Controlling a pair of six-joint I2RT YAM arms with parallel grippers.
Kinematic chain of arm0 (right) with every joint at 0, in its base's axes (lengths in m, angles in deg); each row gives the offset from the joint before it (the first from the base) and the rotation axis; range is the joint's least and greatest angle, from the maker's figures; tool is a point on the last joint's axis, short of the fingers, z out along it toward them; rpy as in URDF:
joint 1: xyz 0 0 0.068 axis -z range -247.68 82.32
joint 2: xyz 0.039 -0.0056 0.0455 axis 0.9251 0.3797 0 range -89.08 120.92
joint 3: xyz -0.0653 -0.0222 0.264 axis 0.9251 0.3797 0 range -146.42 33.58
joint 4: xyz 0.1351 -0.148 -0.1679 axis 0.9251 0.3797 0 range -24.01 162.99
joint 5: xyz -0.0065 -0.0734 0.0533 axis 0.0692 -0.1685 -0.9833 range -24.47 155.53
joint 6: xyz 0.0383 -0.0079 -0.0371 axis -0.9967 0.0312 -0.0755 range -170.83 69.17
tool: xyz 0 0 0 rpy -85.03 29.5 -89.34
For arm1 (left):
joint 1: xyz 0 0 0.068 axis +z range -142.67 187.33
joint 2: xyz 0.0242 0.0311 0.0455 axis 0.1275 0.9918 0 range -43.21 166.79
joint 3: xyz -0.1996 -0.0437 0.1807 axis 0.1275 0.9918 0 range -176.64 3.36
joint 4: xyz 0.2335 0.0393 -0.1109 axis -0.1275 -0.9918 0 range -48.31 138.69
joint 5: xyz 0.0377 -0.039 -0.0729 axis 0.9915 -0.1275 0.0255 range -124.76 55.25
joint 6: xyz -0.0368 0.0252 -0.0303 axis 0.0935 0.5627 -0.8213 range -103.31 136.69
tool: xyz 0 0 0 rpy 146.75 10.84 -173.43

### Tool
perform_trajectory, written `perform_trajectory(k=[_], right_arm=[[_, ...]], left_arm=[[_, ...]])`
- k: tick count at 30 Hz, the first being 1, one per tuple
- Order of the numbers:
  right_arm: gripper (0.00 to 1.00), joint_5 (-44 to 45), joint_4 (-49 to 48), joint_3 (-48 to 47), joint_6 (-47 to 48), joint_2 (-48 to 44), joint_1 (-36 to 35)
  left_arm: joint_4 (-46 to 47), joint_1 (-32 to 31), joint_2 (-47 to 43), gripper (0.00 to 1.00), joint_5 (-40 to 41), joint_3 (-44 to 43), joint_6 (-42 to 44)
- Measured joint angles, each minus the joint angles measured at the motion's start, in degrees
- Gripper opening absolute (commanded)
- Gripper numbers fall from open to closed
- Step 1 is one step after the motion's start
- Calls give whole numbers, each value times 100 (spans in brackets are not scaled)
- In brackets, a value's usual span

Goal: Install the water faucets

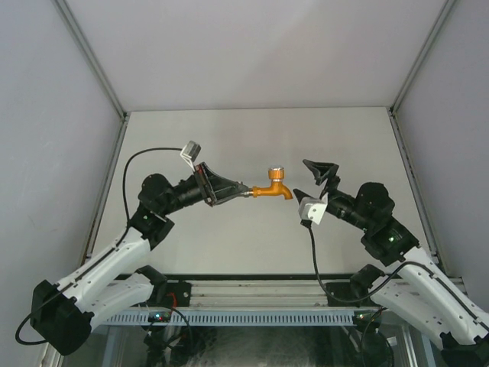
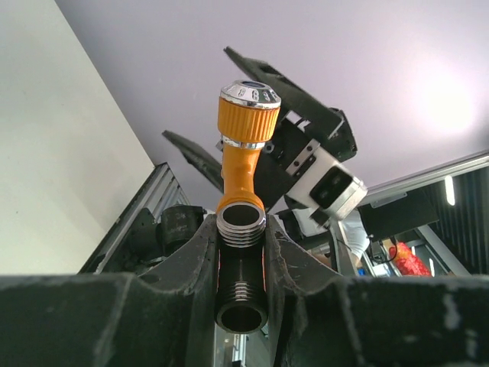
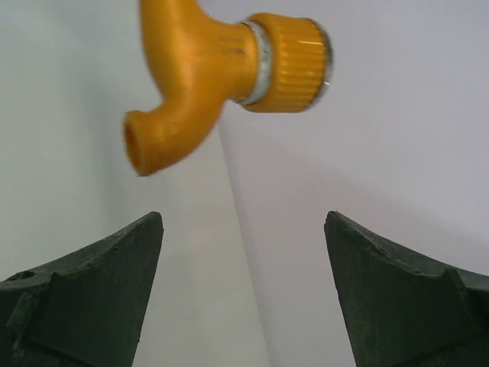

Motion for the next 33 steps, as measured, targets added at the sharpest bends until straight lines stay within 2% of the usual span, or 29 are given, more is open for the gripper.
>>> perform_trajectory(k=[9, 15, 21, 23, 26, 33], right_arm=[[88, 573, -540, 175, 743, 28, -1019], [87, 710, -1193, 227, 1156, 275, -1198], [80, 745, -1631, 236, 1427, 442, -1460], [76, 752, -1727, 236, 1508, 470, -1552], [59, 763, -1788, 236, 1602, 511, -1617], [28, 678, -1633, 245, 1355, 579, -1635]], left_arm=[[-72, 0, -2, 1, 157, -28, -258], [-85, 0, -2, 0, 190, -28, -365], [-92, 0, -2, 0, 216, -28, -446], [-92, 0, -2, 0, 249, -28, -472], [-79, 0, -2, 0, 280, -28, -503], [26, -11, -9, 0, 315, -28, -540]])
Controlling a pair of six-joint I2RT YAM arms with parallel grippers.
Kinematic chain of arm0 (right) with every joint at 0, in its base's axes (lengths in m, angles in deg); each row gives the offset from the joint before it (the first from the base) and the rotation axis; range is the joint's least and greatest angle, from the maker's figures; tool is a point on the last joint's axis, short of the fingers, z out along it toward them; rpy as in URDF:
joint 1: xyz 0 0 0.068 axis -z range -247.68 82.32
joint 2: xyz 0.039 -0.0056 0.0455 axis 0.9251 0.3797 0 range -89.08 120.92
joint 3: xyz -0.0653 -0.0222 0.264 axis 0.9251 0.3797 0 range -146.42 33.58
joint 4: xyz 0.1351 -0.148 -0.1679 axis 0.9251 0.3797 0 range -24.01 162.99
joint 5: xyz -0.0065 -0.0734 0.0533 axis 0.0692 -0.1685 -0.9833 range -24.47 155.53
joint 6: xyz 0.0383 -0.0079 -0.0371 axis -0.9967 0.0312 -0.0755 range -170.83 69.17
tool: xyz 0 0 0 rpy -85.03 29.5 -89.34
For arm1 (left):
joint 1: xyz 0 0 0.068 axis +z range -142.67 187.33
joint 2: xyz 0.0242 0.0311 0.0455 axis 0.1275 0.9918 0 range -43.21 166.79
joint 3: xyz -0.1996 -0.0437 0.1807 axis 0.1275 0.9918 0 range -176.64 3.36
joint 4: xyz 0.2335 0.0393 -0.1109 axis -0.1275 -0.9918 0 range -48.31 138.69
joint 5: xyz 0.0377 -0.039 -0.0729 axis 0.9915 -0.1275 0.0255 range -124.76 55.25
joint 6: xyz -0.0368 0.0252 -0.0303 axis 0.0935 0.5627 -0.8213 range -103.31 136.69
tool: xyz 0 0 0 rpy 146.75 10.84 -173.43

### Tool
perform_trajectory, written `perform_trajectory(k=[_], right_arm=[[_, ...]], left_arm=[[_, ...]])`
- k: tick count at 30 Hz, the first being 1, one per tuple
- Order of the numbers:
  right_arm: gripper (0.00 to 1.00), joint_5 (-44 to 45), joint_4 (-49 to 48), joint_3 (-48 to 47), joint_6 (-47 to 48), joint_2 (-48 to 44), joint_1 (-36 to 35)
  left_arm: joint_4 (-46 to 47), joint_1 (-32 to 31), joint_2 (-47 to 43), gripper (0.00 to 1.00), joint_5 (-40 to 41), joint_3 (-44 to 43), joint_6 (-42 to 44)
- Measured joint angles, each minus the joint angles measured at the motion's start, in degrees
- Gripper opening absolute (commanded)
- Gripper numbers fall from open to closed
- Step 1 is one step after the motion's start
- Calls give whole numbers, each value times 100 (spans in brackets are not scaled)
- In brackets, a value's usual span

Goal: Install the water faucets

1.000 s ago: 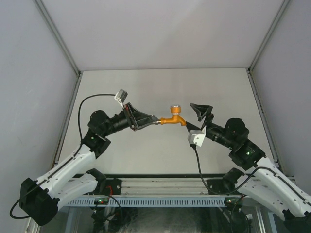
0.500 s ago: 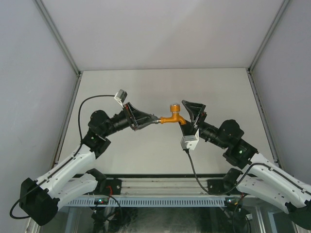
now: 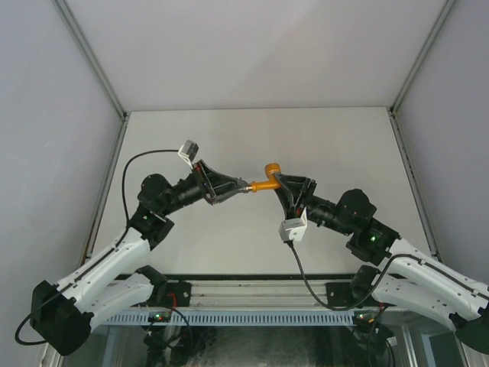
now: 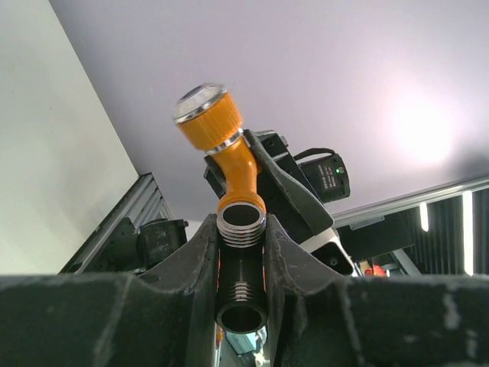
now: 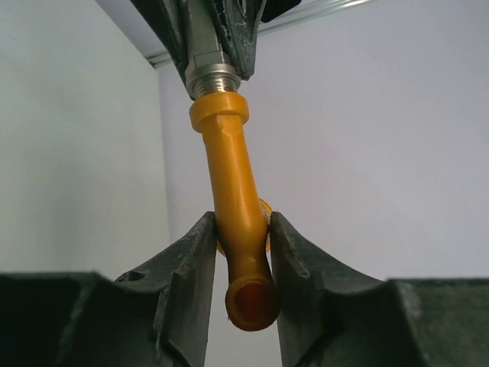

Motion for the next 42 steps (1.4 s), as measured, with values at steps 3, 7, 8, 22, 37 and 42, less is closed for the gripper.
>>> perform_trajectory(k=[3, 7, 8, 22, 37, 42], right_arm=[[16, -114, 313, -85, -313, -7, 2], [6, -210, 896, -348, -807, -26, 15], [1, -238, 1078, -444, -1025, -26, 22], [0, -3543, 1589, -1333, -6345, 697, 1982], [46, -5606, -636, -1333, -12264, 2050, 2516], [71, -5276, -315, -1340, -12015, 1742, 2592]], left_arm=[[-15, -11, -20, 0, -4, 0, 55], [-70, -26, -33, 0, -68, 0, 269], [-76, -33, -35, 0, -90, -4, 361], [-315, -177, -232, 0, -225, -319, 2485], [-317, -173, -704, 0, -520, -319, 4422], [-595, -131, -706, 0, -483, -319, 4544]])
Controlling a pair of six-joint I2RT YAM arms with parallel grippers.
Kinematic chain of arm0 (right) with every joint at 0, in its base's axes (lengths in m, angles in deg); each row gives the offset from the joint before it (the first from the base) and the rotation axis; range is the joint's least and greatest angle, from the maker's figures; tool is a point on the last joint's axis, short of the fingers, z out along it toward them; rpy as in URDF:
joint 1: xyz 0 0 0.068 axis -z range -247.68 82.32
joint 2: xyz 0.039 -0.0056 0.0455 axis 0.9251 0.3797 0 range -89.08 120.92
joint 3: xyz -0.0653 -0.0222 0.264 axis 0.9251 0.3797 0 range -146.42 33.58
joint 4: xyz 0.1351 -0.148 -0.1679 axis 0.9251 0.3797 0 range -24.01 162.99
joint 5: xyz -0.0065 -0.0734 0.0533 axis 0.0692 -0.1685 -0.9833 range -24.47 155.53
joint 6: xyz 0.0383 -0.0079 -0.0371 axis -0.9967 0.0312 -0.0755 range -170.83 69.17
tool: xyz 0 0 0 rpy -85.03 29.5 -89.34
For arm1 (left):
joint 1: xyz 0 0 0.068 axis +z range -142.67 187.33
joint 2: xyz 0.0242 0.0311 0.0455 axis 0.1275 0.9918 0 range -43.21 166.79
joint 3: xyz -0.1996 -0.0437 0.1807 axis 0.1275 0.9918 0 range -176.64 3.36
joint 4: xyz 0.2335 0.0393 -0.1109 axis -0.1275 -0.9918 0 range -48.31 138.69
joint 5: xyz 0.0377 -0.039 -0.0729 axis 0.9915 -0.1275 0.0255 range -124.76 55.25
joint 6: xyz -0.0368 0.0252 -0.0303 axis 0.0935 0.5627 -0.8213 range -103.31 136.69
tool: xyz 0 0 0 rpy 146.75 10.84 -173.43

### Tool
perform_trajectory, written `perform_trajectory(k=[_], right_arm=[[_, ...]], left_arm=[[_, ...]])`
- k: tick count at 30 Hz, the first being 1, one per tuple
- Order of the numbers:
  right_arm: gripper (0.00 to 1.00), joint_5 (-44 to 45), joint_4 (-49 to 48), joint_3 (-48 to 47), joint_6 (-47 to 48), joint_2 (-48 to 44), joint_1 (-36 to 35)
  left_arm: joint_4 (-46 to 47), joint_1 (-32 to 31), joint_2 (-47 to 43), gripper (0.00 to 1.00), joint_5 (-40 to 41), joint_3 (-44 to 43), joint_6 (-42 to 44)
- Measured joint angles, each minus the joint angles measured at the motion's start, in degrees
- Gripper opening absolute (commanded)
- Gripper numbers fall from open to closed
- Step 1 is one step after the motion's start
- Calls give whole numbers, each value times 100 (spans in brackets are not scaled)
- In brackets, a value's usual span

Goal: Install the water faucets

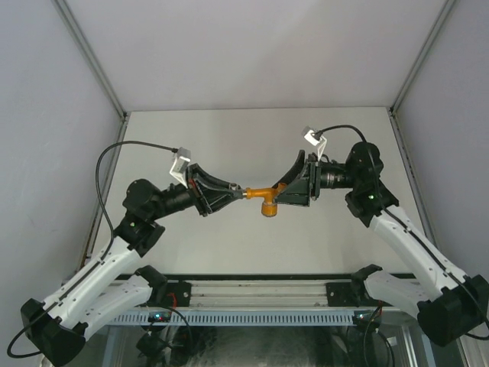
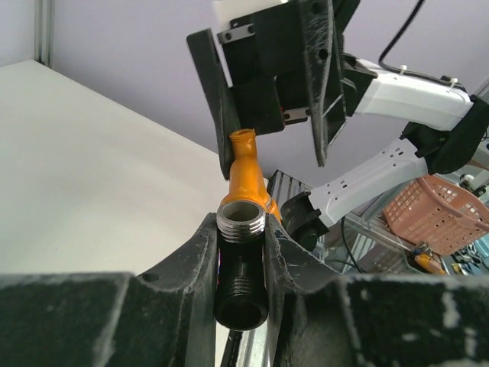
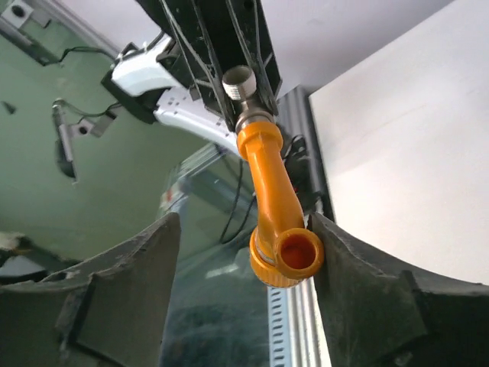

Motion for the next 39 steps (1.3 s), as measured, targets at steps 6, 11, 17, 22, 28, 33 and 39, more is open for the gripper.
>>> perform_trajectory(k=[6, 11, 17, 22, 28, 33, 39], right_arm=[[76, 1298, 745, -48, 1521, -820, 2], [77, 2796, 960, 116, 3150, -1456, 0], [82, 3425, 876, 1023, 6201, -2487, -354], [82, 3827, 1104, 1309, 8872, -3128, -887], [84, 5086, 1034, 1381, 11136, -3021, -2087], [85, 6116, 623, 1467, 12334, -2391, -2977], [84, 6494, 72, 1493, 13138, -1829, -3233]], left_arm=[[-122, 11, -7, 0, 33, 0, -210], [-153, 20, -2, 0, 79, 0, -684], [-210, 129, -55, 0, 269, 0, -1279], [-232, 509, -81, 0, 297, 0, -2044], [-129, 597, -103, 0, 254, 0, -2732], [-111, 597, -103, 0, 240, 0, -3014], [-109, 597, -103, 0, 249, 0, -3274]])
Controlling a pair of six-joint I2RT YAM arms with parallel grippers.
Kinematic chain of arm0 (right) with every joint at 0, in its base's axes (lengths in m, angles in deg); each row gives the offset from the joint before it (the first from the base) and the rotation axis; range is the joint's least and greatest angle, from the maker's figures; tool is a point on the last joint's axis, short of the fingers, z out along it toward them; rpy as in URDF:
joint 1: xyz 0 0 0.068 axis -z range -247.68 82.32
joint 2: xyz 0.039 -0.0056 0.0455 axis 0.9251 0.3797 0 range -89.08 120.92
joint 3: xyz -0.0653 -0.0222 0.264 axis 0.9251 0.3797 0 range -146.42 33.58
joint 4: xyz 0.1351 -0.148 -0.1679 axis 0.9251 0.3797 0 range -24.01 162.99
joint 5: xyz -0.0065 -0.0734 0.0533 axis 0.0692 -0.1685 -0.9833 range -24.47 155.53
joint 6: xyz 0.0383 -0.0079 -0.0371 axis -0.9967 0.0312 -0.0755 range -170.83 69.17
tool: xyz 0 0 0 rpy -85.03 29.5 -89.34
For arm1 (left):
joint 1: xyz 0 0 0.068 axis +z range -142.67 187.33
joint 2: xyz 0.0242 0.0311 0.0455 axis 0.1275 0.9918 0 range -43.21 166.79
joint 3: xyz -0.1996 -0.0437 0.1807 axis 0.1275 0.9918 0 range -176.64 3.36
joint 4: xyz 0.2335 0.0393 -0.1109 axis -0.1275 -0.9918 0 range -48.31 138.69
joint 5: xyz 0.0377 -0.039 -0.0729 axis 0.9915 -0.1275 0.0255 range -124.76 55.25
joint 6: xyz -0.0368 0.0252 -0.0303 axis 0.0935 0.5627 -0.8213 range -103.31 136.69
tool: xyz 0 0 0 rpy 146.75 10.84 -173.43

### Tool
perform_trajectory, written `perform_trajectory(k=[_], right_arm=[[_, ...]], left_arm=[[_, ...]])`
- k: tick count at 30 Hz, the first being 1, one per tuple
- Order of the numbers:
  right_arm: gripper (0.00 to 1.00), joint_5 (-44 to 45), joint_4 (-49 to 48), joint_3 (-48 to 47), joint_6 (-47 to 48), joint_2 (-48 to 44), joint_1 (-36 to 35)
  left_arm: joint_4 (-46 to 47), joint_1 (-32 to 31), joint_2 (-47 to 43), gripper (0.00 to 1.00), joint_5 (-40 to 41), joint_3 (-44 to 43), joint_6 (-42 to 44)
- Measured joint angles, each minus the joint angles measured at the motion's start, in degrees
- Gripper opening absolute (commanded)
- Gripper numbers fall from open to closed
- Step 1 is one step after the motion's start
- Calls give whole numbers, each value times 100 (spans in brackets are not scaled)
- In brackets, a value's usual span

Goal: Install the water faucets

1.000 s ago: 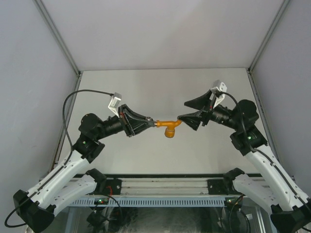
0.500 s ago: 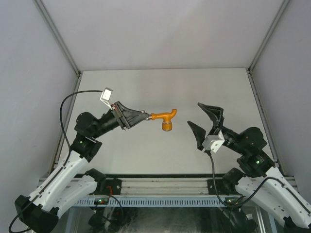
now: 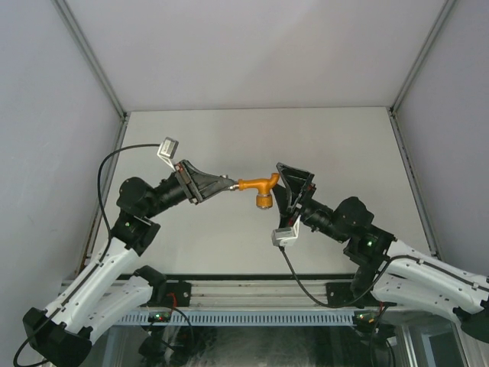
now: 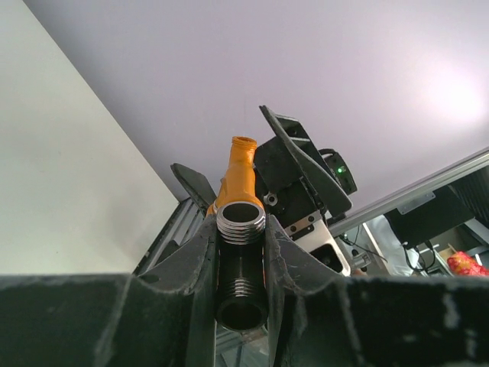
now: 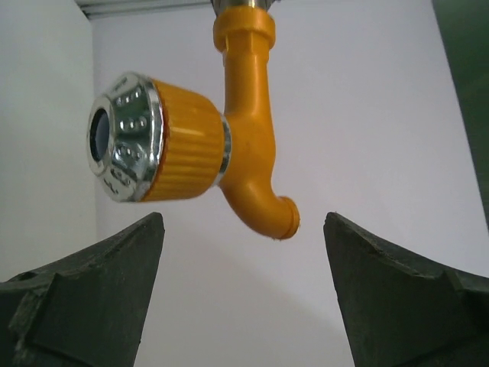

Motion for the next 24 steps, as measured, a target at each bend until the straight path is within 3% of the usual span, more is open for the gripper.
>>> perform_trajectory(k=[3, 8, 13, 17, 21, 24], right_arm=[[81, 4, -308, 2, 232, 160, -142], [63, -46, -697, 2, 498, 446, -295], [34, -87, -769, 11, 599, 476, -321], [22, -219, -796, 11, 490, 361, -319], [0, -350, -518, -35, 155, 269, -299], [0, -535, 13, -315, -352, 245, -225]], left_arm=[[0, 0, 0, 0, 20, 0, -79], [7, 0, 2, 0, 61, 0, -210], [81, 15, 2, 0, 63, 0, -295], [94, 15, 11, 0, 42, 2, -328], [103, 15, 7, 0, 22, 20, -293], [109, 13, -28, 0, 13, 39, -181]])
